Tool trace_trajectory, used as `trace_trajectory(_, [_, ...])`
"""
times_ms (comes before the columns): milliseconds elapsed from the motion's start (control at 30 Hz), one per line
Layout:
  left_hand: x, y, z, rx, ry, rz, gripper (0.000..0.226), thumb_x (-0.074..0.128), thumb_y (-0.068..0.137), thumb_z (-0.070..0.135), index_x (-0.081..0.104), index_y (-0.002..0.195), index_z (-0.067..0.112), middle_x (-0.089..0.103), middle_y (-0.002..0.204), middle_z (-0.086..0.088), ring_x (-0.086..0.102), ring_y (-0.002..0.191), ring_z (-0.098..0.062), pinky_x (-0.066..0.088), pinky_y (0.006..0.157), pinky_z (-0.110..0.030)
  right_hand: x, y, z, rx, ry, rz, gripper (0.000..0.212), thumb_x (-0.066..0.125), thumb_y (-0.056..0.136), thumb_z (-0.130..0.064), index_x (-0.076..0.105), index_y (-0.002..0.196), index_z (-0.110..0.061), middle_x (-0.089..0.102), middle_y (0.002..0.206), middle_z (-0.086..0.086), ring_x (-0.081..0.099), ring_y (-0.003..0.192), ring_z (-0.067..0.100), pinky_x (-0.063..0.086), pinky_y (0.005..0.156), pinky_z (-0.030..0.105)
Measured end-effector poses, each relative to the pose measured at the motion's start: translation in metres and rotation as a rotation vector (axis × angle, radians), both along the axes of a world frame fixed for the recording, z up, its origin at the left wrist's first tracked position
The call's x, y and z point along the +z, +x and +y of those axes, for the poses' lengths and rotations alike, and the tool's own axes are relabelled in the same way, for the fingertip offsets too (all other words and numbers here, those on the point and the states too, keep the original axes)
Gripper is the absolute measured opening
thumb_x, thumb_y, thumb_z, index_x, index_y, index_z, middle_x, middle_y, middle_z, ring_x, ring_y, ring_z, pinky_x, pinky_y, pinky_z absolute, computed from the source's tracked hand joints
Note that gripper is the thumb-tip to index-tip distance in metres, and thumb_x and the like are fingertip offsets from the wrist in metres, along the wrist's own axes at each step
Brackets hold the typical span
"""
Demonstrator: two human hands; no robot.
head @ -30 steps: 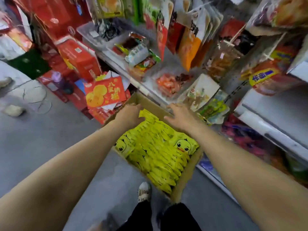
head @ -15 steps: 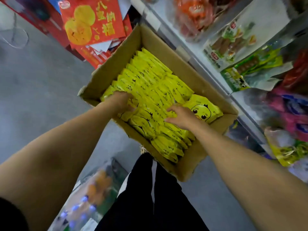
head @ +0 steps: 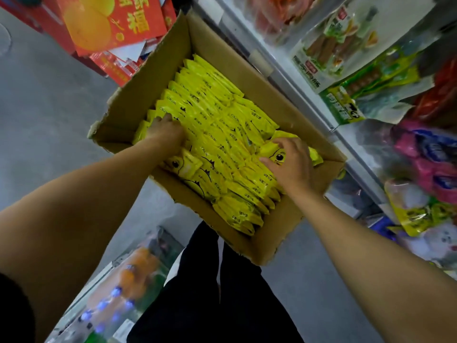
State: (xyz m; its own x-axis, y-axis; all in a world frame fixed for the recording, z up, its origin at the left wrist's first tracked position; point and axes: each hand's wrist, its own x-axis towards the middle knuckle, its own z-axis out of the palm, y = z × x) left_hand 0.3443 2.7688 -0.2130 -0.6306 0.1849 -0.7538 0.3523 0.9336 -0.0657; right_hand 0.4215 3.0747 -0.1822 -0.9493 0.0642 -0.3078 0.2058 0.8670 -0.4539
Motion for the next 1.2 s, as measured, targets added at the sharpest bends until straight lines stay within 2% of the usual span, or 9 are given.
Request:
trace_trajectory(100, [0.003,-0.006,0.017,0.089,0.293,-0.08,0.033,0.08,0.071,0.042,0.071,0.097,0.024,0.059,0.111,-0.003,0.047,0.118,-0.028,0.041,0.088,-0.032,0.013,0.0,0.016,-0.09,0.138,0.107,0.059,0.079,0.074,-0.047,0.06,0.123,-0.018,0.056,0.123,0.007,0.049,0.116,0.027,0.04,0.09,0.037])
trace_trajectory(200, [0.007,-0.002,0.039,0.305,0.507,-0.198,0.029,0.084,0.071,0.032,0.067,0.091,0.018,0.061,0.096,-0.004,0.054,0.096,-0.023,0.04,0.078,-0.027,0.01,-0.001,0.029,-0.134,0.129,-0.06,0.069,0.077,0.077,-0.045,0.051,0.134,-0.018,0.054,0.134,0.008,0.049,0.124,0.028,0.043,0.09,0.039])
trace_trajectory(433, [0.004,0.025,0.067,0.56,0.669,-0.393,0.023,0.073,0.084,0.029,0.053,0.091,0.021,0.046,0.059,0.002,0.038,0.054,-0.018,0.029,0.052,-0.025,-0.013,-0.006,0.047,-0.109,0.225,-0.261,0.064,0.076,0.08,-0.043,0.052,0.135,-0.018,0.053,0.13,0.013,0.044,0.123,0.033,0.041,0.097,0.043])
trace_trajectory(533, [0.005,0.037,0.061,0.619,0.689,-0.39,0.023,0.069,0.087,0.034,0.056,0.102,0.023,0.05,0.068,0.004,0.044,0.062,-0.014,0.035,0.062,-0.027,-0.011,-0.005,0.04,-0.075,0.347,-0.251,0.042,0.072,0.084,-0.041,0.06,0.119,-0.02,0.053,0.127,0.012,0.044,0.12,0.033,0.039,0.092,0.042])
trace_trajectory(633, [0.007,0.044,0.052,0.674,0.737,-0.398,0.023,0.062,0.091,0.042,0.056,0.11,0.03,0.061,0.103,0.001,0.057,0.094,-0.017,0.045,0.089,-0.035,-0.006,-0.002,0.034,-0.067,0.32,-0.223,0.026,0.07,0.087,-0.037,0.061,0.104,-0.02,0.059,0.122,0.008,0.048,0.116,0.031,0.038,0.09,0.04])
trace_trajectory(767, [0.033,0.048,0.052,0.803,0.818,-0.404,0.035,0.052,0.096,0.045,0.053,0.128,0.029,0.058,0.124,-0.002,0.056,0.101,-0.02,0.048,0.091,-0.044,0.01,0.002,0.032,-0.115,0.124,-0.271,0.024,0.063,0.094,-0.035,0.056,0.108,-0.017,0.069,0.107,0.01,0.061,0.104,0.034,0.041,0.072,0.035])
trace_trajectory(933, [0.082,0.045,0.066,0.851,0.87,-0.345,0.045,0.043,0.102,0.037,0.042,0.143,0.017,0.047,0.144,-0.003,0.043,0.132,-0.02,0.033,0.104,-0.029,0.049,0.006,0.032,-0.297,-0.09,-0.171,0.025,0.07,0.088,-0.036,0.056,0.097,-0.017,0.058,0.081,-0.001,0.056,0.084,0.027,0.04,0.069,0.033])
trace_trajectory(1100, [0.134,0.043,0.07,0.922,0.882,-0.394,0.088,0.06,0.079,0.067,0.03,0.15,0.026,0.028,0.157,0.002,0.026,0.144,-0.023,0.02,0.117,-0.046,0.107,0.012,0.038,-0.448,-0.439,-0.124,0.016,0.074,0.086,-0.026,0.071,0.098,-0.017,0.07,0.087,0.0,0.064,0.074,0.012,0.051,0.072,0.029])
trace_trajectory(1200, [0.171,0.038,0.076,0.884,0.926,-0.49,0.097,0.077,0.068,0.062,0.034,0.147,0.026,0.038,0.15,0.006,0.034,0.139,-0.021,0.024,0.116,-0.048,0.137,0.018,0.047,-0.526,-0.592,-0.143,0.009,0.076,0.084,-0.032,0.073,0.086,-0.023,0.074,0.086,0.002,0.069,0.077,0.019,0.056,0.074,0.034])
